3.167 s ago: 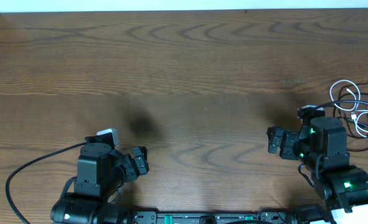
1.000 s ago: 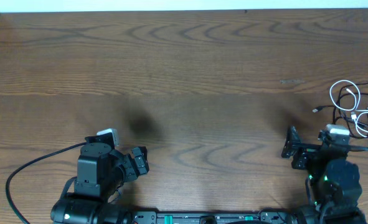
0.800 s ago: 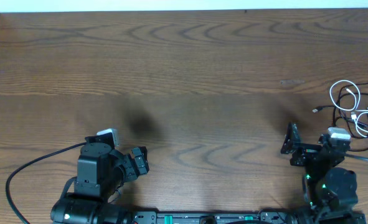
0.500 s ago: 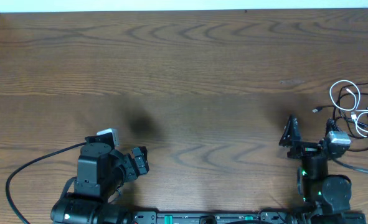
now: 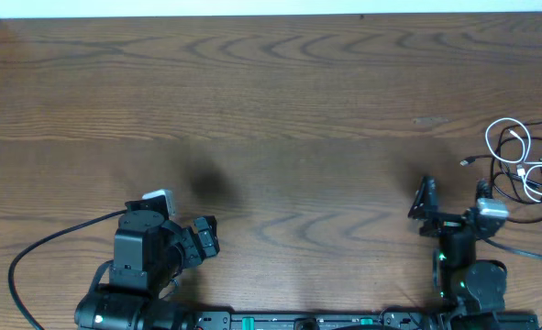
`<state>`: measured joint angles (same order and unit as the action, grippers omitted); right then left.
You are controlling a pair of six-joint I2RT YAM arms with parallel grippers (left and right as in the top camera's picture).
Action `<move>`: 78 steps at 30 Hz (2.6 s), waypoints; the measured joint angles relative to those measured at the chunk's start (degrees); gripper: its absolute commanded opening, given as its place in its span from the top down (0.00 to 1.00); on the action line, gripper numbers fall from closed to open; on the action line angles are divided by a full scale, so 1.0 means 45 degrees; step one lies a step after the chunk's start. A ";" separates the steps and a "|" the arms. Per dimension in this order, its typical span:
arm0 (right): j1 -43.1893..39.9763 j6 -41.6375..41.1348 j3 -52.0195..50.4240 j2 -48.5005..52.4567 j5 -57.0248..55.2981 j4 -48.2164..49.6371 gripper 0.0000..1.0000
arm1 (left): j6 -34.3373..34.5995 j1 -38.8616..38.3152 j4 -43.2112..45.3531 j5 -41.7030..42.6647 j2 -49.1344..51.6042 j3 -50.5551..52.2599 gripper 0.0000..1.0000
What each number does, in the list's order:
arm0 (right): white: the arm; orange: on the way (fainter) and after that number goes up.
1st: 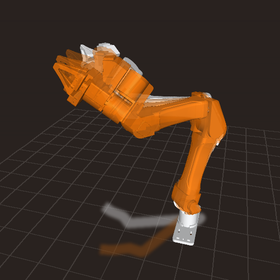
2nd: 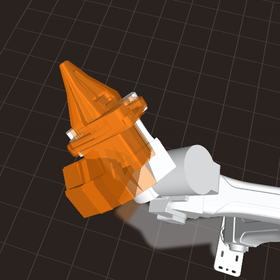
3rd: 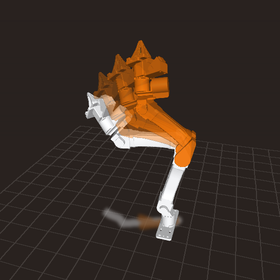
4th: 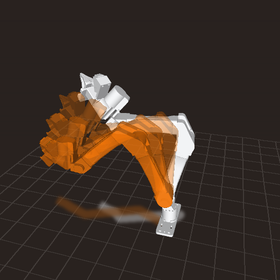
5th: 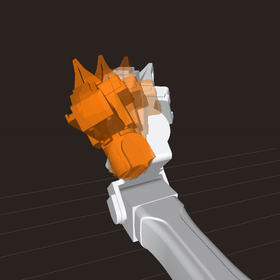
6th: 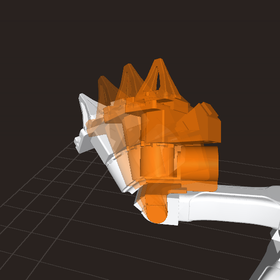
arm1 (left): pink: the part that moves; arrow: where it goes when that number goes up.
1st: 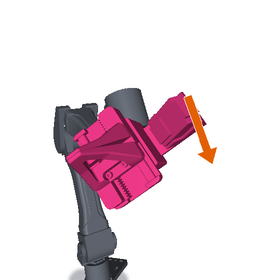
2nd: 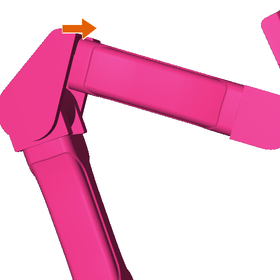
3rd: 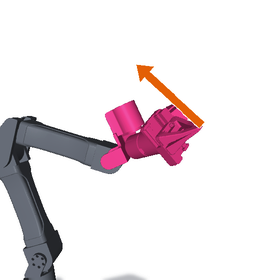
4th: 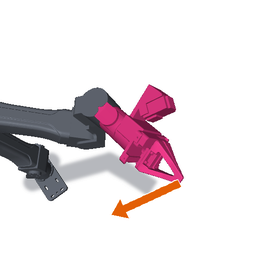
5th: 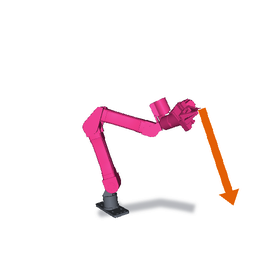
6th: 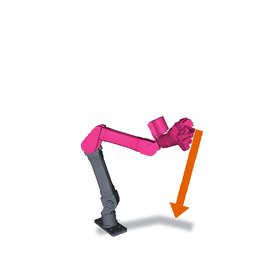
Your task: Untangle cables
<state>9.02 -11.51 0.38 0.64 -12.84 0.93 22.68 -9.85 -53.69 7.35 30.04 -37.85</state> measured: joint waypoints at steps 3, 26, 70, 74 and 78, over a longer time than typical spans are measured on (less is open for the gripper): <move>0.0000 0.0049 -0.0005 0.0039 0.0277 -0.0850 0.01 | 0.0000 0.0000 -0.0015 0.0000 0.0000 0.0000 0.02; -0.0461 0.1812 -0.0005 0.0019 0.2016 -0.1035 0.01 | 0.0000 0.0000 0.0000 -0.0005 0.0000 0.0000 0.02; -0.0476 0.2093 -0.0005 0.0015 0.2341 -0.1064 0.01 | 0.0005 0.0194 -0.0622 0.0015 -0.0325 0.0005 0.02; -0.0476 0.2093 -0.0005 0.0015 0.2341 -0.1059 0.01 | 0.0005 0.0661 -0.0291 0.0053 -0.1336 0.0505 0.02; -0.0476 0.2093 0.0000 0.0010 0.2346 -0.1064 0.01 | 0.0005 0.1195 0.0923 0.0087 -0.2769 0.1904 0.02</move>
<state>6.87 -2.09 0.38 0.69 -2.28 -3.86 22.70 -4.47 -49.54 7.75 17.58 -29.28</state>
